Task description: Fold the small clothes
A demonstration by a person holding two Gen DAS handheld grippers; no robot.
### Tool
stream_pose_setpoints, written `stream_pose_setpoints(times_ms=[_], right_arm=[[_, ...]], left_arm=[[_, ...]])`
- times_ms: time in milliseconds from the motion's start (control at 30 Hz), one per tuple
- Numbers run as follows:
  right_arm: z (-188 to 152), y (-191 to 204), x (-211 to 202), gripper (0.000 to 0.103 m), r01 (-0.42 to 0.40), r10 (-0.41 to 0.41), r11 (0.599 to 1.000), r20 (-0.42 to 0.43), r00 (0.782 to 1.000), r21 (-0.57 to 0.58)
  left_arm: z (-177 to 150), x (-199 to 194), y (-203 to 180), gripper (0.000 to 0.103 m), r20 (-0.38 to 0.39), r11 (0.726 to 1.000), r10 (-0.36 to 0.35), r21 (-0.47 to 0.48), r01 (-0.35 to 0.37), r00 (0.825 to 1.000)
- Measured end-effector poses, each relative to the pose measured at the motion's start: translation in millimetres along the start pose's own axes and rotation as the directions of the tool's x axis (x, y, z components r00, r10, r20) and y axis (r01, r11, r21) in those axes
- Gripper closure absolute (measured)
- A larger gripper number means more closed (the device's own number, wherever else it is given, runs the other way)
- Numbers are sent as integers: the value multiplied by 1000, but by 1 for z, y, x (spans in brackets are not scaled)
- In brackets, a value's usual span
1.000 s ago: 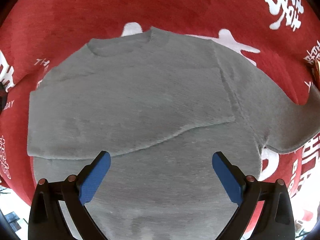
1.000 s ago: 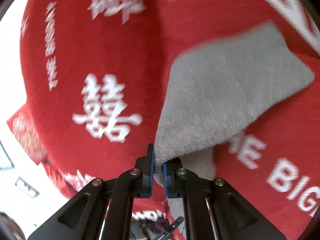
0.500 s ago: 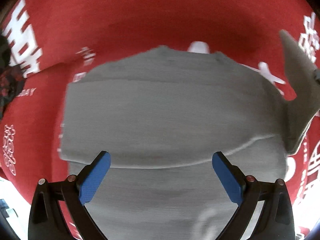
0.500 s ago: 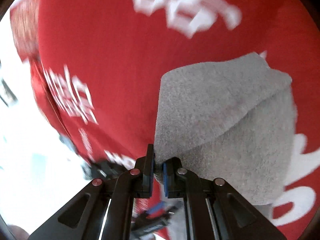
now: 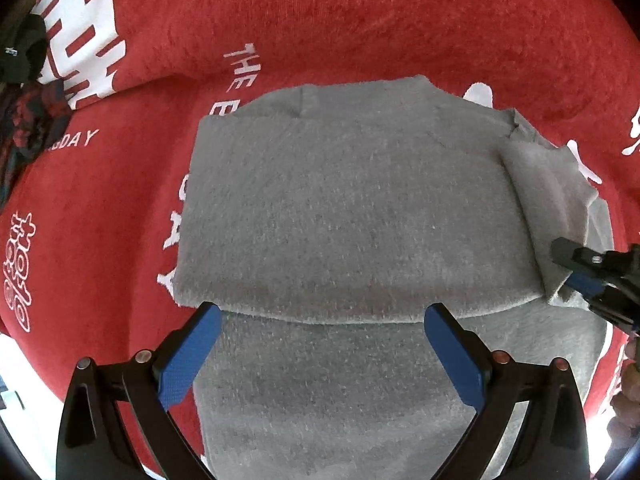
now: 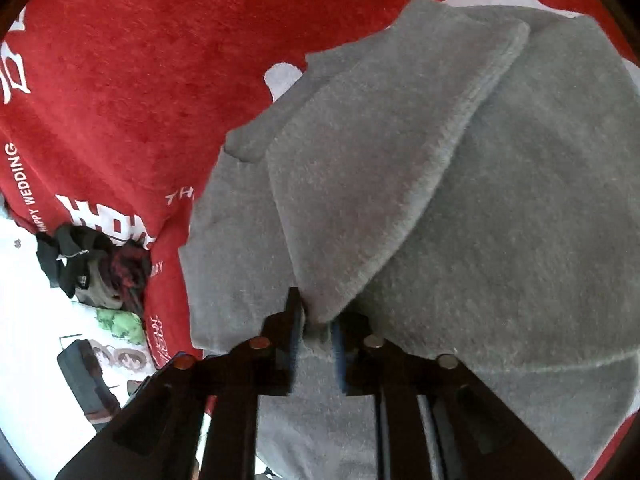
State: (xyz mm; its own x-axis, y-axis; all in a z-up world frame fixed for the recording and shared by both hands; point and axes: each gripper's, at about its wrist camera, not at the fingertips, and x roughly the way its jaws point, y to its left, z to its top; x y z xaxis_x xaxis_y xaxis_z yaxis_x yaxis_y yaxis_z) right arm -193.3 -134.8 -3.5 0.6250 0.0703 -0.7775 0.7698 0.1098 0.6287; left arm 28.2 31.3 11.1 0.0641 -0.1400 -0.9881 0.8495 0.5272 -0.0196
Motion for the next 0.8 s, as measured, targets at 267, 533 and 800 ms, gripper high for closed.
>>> stream_pose_setpoints(times_ms=[267,533,800], right_arm=[[28,-10,-33,63,77,-84,996,157,984,55],[47,32,-17,96,148,-125,986,237,964,-81],[2,106,36,96,83,-65,896,57,996,-436]], left_arm=[[19,1,13,1,29,994,-110,-15,110,994],[32,1,40,1,74,935,-324,-128,331,943],[42,25,65,1,74,762,-585,-290,579,808]])
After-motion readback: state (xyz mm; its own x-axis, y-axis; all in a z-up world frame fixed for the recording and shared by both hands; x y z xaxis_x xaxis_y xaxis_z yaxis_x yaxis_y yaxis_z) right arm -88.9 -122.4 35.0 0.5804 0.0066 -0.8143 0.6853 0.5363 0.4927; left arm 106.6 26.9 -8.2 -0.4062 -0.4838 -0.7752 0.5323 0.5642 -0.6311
